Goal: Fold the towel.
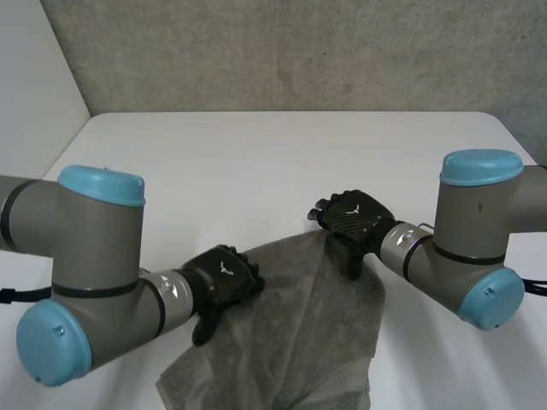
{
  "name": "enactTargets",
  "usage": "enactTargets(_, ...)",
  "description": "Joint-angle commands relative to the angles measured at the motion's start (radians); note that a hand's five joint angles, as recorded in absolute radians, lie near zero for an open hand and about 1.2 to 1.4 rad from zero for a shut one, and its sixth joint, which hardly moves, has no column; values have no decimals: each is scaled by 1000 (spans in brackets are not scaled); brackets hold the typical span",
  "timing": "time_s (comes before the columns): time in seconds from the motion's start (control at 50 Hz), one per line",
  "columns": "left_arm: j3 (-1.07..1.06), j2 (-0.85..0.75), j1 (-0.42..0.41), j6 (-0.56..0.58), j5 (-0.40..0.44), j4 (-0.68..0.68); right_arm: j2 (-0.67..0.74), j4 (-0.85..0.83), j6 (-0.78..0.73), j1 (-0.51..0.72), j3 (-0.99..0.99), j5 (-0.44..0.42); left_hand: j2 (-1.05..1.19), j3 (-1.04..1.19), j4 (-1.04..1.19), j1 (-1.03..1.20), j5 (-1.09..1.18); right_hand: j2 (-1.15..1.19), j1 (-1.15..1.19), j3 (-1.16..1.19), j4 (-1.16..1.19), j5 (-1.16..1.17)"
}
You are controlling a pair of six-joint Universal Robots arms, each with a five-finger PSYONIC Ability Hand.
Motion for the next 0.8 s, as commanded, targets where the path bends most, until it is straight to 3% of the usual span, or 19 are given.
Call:
enactTargets(0.02, -103, 51, 0, 27, -2, 14, -20, 4, -3, -6, 7, 11, -51, -61, -63, -80, -32, -67, -63, -61, -87, -57)
enactTargets(0.26, -192, 108, 13, 19, -2, 67, -244, 200, -23, -32, 129, -13, -60, -70, -72, -89, -41, -67, -63, -61, -87, -57)
enactTargets(0.42, -209, 133, 13, 13, -3, 100, -312, 211, -169, -48, 282, -39, -48, -58, -60, -77, -29, -67, -63, -61, -87, -57)
enactTargets(0.58, -209, 139, 15, -2, -10, 121, -361, 203, -181, -45, 381, -44, 49, 39, 37, 19, 68, -67, -63, -61, -87, -57)
enactTargets(0.68, -212, 136, 16, -4, -8, 123, -387, 169, -178, -48, 436, -80, 383, 373, 371, 354, 403, 8, 12, 14, -13, 17)
enactTargets(0.72, -210, 136, 18, -14, -8, 132, -398, 160, -176, -48, 454, -103, 685, 675, 672, 655, 704, 60, 65, 66, 40, 70)
enactTargets(0.8, -207, 134, 16, -37, -8, 141, -428, 152, -176, -48, 500, -169, 870, 860, 858, 841, 889, 216, 220, 222, 196, 225)
